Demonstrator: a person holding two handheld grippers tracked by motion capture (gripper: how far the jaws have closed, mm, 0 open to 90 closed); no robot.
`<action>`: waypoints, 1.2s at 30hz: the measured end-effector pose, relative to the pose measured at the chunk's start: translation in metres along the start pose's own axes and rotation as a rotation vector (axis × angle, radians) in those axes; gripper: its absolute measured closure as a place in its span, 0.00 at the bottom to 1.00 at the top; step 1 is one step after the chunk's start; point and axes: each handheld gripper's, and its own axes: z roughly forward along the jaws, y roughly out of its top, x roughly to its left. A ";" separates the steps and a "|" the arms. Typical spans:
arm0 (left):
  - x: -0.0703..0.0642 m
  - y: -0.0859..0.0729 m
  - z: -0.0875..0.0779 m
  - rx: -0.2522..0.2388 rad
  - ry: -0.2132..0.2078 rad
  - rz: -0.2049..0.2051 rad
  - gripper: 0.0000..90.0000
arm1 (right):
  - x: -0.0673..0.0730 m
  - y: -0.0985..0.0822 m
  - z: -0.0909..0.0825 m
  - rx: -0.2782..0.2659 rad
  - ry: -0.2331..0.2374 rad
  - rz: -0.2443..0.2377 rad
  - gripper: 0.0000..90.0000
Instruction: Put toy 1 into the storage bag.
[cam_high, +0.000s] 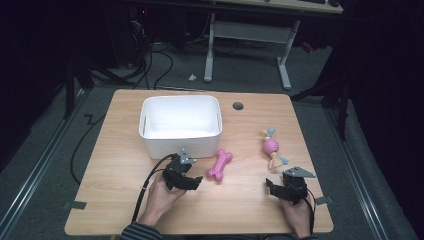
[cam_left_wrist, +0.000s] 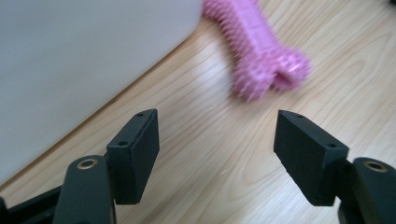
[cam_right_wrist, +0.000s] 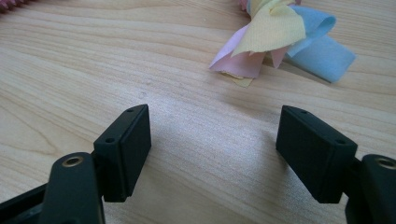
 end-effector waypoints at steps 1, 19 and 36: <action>-0.003 0.003 0.001 0.003 -0.006 0.003 0.35 | 0.000 0.000 0.000 0.000 0.001 -0.001 0.29; -0.043 0.051 0.038 0.055 -0.035 0.056 0.31 | 0.001 0.000 0.000 0.000 0.007 -0.005 0.29; -0.046 0.066 0.078 0.141 0.043 0.040 0.33 | 0.002 0.000 0.000 0.001 0.028 -0.025 0.29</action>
